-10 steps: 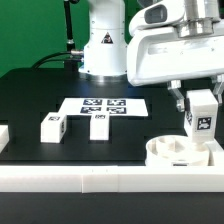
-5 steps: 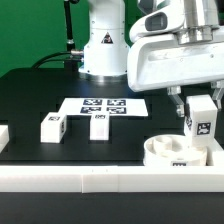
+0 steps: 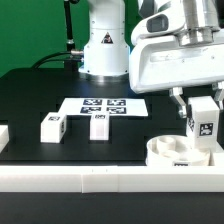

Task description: Assemble stool

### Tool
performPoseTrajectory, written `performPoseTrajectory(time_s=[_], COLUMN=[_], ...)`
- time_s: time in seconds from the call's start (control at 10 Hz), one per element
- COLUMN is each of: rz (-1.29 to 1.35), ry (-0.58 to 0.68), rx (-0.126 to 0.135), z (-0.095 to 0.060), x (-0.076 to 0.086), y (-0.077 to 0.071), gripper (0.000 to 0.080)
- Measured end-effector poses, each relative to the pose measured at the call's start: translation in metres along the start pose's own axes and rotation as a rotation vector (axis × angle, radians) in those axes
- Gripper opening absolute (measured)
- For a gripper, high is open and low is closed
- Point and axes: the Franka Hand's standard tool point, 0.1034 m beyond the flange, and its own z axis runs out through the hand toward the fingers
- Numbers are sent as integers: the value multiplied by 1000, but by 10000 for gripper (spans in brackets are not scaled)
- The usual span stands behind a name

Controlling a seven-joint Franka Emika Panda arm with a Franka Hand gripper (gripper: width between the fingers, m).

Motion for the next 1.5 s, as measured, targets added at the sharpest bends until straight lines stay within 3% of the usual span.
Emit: performPoseTrajectory(time_s=[0.1,0.2,0.3,0.4,0.5,0.8,1.1,1.5], rz=[0,0,0,0,0,2,6,6], ry=[0,0,0,-7,-24,-50,-76,-117], rx=[0,0,0,1,4,8,13,17], z=[0,0,0,0,-2,-9,-26,-23], x=[0,0,0,0,2,10,23,18], y=[0,0,0,-1,-2,-1,0,-1], gripper=[337,392,533,533,625,648,649,649])
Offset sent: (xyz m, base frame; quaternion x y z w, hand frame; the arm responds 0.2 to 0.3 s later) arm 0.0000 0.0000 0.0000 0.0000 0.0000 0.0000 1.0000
